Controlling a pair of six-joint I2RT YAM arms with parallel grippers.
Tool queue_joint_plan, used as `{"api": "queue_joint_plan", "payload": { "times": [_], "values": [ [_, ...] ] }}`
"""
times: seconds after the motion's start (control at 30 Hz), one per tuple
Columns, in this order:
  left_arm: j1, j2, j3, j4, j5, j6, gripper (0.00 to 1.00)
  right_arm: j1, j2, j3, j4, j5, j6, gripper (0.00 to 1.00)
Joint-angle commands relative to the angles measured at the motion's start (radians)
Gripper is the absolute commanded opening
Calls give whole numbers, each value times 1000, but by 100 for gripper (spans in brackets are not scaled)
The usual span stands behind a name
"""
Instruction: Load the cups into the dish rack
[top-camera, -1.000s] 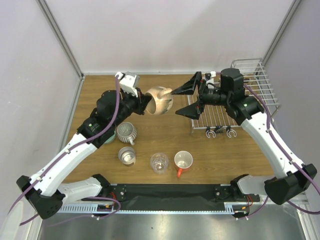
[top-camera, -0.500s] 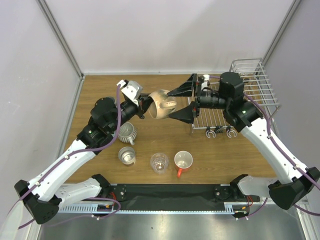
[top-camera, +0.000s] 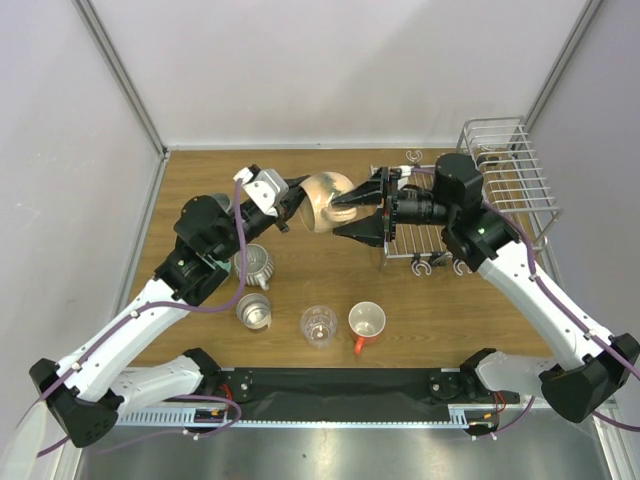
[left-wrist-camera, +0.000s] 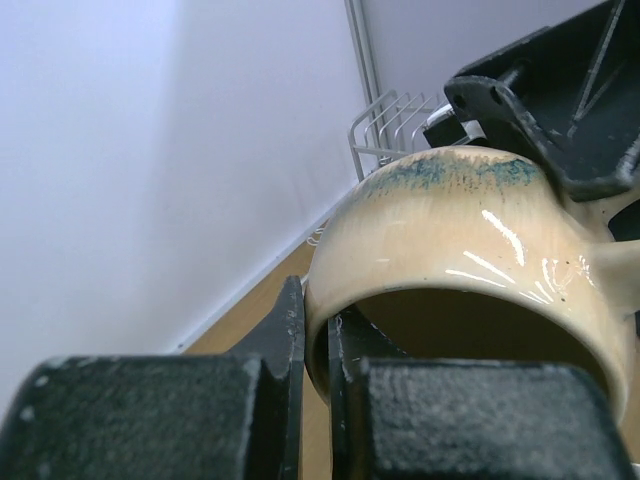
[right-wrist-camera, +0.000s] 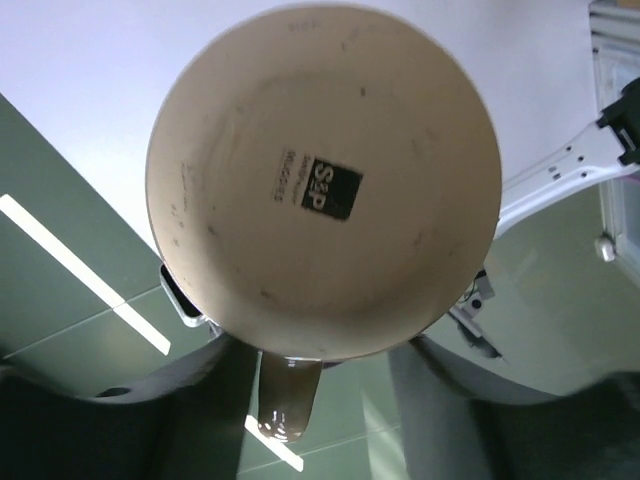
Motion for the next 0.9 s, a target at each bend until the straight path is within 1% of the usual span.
{"api": "queue_joint_plan", "payload": {
  "times": [0.0,0.17,0.3,0.33,0.37,0.4,0.43,0.47,0.63,0.7,0.77,0.8,0.83,0.87],
  "values": [
    [-28,-5,45,138,126,33,0,18,-20,-10,82,48,91,56],
    [-32,3,76,64,144,114,0,41,-18,-16,111,64,131,50],
    [-37,6,81,61,166,104,0,44,-8,-41,137,65,145,47],
    [-45,7,81,55,163,105,0,49,-5,-44,170,65,160,43],
    [-48,7,81,49,158,105,0,50,0,-42,174,65,160,35],
    [-49,6,81,47,158,105,0,50,2,-38,172,67,159,13],
    [-51,4,79,47,155,101,0,50,3,-36,172,68,160,5],
    [-51,4,77,46,153,98,0,50,2,-39,172,71,160,0],
    [-51,0,77,44,150,87,0,50,-18,-64,163,97,140,0],
    [-51,9,85,34,135,63,0,50,-20,-53,132,113,90,0],
    [-51,20,105,4,83,35,36,50,-17,-13,67,130,39,0],
    [-51,20,105,1,-19,-2,53,50,-14,7,28,156,-32,0],
    [-49,17,94,-3,-67,-22,73,47,-9,28,-57,174,-72,0],
    [-49,12,88,-8,-116,-30,78,47,-6,74,-96,194,-112,0]
  ]
}}
